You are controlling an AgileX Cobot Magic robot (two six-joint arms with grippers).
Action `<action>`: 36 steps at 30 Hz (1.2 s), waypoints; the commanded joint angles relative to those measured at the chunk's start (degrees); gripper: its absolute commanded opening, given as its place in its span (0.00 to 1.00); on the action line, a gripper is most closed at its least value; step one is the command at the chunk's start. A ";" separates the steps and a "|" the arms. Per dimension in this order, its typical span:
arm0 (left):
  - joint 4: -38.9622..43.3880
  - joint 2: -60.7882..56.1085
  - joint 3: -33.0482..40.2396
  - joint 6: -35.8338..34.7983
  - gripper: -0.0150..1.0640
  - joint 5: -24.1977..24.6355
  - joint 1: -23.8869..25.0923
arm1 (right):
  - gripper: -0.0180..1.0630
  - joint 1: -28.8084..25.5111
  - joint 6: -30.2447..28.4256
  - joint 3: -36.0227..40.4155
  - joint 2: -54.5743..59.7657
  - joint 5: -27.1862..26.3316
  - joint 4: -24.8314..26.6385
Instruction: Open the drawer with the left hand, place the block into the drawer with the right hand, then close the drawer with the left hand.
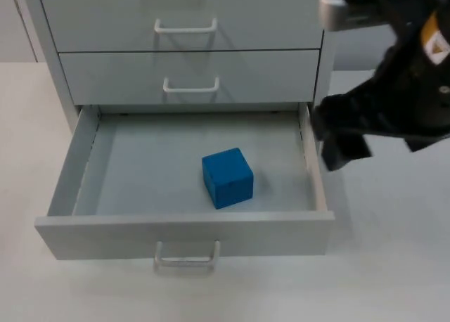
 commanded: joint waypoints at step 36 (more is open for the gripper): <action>-0.62 -0.14 0.15 -0.07 0.99 -0.79 0.14 | 0.76 -34.28 -24.67 8.39 -15.73 4.50 12.30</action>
